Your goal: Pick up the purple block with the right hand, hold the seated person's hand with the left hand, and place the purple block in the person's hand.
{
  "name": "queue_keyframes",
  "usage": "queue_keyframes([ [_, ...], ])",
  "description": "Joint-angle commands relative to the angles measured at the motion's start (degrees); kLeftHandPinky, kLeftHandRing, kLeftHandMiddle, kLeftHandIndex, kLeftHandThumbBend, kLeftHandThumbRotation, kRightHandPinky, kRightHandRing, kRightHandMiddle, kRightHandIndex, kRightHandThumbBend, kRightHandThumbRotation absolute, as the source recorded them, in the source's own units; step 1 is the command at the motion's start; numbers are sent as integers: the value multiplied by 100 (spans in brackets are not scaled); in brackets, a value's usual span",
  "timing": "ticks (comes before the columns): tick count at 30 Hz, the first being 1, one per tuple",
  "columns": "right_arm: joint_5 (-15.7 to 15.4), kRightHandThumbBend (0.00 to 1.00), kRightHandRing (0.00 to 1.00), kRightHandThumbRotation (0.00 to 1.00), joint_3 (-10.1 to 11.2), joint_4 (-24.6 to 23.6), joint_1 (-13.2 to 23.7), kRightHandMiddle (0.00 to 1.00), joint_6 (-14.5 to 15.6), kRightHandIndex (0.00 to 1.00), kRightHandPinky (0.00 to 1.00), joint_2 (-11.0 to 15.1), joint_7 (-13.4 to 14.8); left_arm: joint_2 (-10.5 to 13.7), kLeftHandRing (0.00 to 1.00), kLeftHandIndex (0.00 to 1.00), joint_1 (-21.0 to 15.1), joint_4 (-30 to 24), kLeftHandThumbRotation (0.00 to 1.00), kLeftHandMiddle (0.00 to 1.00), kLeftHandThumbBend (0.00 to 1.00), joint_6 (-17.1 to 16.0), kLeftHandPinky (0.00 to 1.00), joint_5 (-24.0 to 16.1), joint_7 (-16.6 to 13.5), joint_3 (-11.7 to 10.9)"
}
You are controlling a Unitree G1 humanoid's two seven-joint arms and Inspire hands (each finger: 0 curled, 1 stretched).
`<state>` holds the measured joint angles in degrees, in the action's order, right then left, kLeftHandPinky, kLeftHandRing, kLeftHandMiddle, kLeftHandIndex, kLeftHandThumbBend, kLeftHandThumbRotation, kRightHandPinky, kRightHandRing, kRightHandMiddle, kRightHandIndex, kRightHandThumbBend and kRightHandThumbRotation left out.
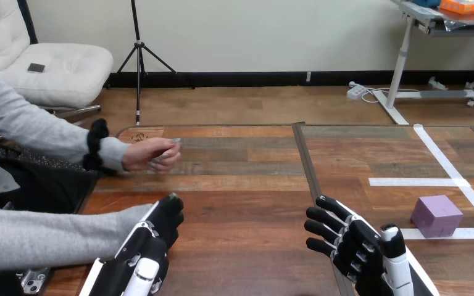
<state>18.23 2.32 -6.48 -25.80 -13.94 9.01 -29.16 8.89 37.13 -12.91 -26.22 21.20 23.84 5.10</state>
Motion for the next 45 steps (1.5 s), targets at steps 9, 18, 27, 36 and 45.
queue_keyframes([
  [9,-53,90,90,100,142,77,1043,91,-217,91,89,152,-53,70,100,83,-606,-29,71,95,67,-225,100,-18,25,-465],
  [18,-185,91,92,100,253,296,1432,93,-217,94,92,229,56,-30,96,82,-641,-227,72,91,63,-236,98,-204,-179,-611],
  [27,-237,92,91,100,374,730,1813,92,-470,93,92,297,146,-39,93,80,-594,-334,74,88,60,-178,92,-245,-248,-659],
  [36,-192,93,91,100,513,1047,2142,92,-531,93,91,369,158,-62,93,80,-487,-423,71,88,60,-141,91,-213,-238,-600],
  [45,-300,93,93,100,680,1388,2486,93,-569,93,92,497,207,8,97,84,-462,-324,71,92,65,-27,91,31,9,-538],
])
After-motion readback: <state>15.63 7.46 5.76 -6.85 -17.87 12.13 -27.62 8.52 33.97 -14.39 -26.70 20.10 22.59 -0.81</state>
